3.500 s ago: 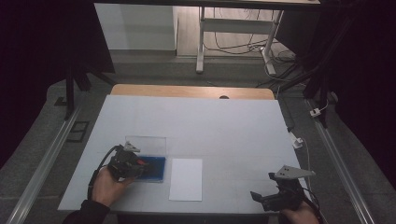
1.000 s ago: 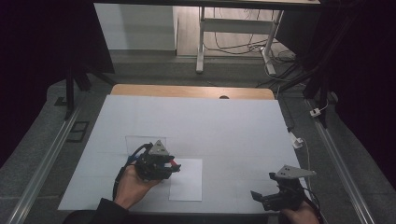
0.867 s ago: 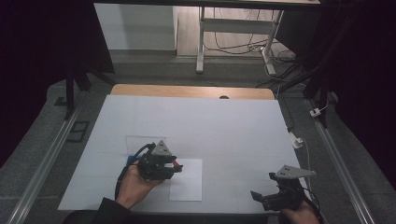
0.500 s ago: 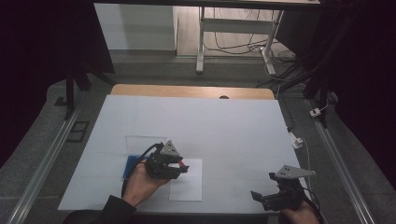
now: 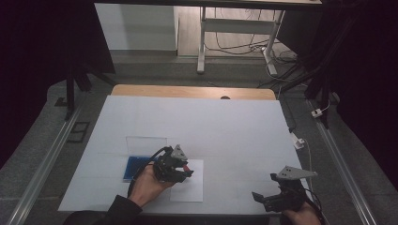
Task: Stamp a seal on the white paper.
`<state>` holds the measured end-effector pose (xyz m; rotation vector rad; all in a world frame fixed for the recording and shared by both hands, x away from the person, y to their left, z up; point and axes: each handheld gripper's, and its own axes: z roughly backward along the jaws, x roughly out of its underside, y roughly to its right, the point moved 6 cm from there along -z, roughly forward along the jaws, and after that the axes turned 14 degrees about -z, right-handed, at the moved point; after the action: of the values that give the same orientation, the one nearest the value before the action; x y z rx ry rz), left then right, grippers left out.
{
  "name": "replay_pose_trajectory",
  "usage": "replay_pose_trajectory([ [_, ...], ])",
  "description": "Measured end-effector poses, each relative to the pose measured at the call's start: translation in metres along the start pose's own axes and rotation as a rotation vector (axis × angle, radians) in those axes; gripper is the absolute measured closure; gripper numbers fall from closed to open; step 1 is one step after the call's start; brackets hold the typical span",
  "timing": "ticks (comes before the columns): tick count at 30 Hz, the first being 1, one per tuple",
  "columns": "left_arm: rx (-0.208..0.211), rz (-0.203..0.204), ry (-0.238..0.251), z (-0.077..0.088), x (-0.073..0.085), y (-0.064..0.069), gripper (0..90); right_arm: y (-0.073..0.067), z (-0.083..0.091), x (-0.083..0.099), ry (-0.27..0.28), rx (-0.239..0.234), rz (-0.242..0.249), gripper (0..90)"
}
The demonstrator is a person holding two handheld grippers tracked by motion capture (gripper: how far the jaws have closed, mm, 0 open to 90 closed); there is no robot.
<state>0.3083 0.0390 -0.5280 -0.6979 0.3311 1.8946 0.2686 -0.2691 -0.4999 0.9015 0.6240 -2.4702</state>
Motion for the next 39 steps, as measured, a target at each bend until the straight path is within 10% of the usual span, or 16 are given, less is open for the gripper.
replay_pose_trajectory([
  [39, -0.043, 0.000, -0.066, -0.019, 0.007, 0.008, 58.8, -0.001, 0.000, 0.000, -0.005, 0.003, 0.005, 0.4],
])
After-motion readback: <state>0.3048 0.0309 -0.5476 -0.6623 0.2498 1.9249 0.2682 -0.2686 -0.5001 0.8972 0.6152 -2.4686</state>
